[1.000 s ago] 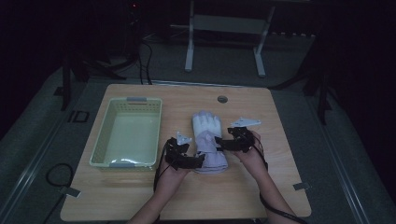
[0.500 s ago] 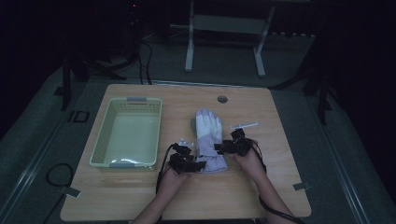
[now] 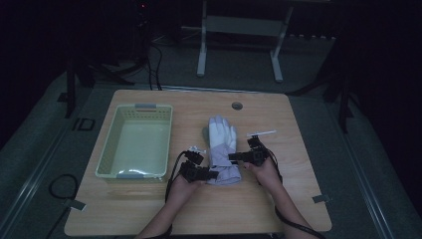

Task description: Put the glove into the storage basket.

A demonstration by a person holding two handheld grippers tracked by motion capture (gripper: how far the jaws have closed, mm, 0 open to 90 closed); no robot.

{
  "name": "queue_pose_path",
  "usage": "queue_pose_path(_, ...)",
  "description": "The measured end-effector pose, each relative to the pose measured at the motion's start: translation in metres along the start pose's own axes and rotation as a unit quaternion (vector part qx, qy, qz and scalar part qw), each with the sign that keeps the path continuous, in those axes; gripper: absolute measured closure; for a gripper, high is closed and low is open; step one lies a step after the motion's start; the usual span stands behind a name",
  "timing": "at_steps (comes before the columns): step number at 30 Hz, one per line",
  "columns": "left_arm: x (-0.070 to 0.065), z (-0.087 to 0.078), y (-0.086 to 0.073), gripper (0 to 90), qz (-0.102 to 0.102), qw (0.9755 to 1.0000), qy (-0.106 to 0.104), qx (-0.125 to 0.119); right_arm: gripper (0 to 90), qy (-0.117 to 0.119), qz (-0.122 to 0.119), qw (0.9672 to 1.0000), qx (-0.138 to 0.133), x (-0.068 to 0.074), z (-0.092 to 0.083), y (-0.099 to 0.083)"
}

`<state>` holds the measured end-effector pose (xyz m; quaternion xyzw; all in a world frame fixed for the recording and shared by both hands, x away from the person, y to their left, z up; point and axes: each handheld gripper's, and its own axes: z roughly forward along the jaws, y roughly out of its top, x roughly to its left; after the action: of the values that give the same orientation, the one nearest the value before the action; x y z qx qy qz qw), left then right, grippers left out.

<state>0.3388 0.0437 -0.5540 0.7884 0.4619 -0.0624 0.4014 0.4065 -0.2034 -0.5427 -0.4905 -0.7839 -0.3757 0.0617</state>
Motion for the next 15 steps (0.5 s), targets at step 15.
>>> queue_pose_path(15,-0.012,-0.029,0.017,74.4,0.031,0.9994,-0.004,0.012,81.4,-0.052,-0.069,0.9956,-0.035,0.038,-0.022,0.007)
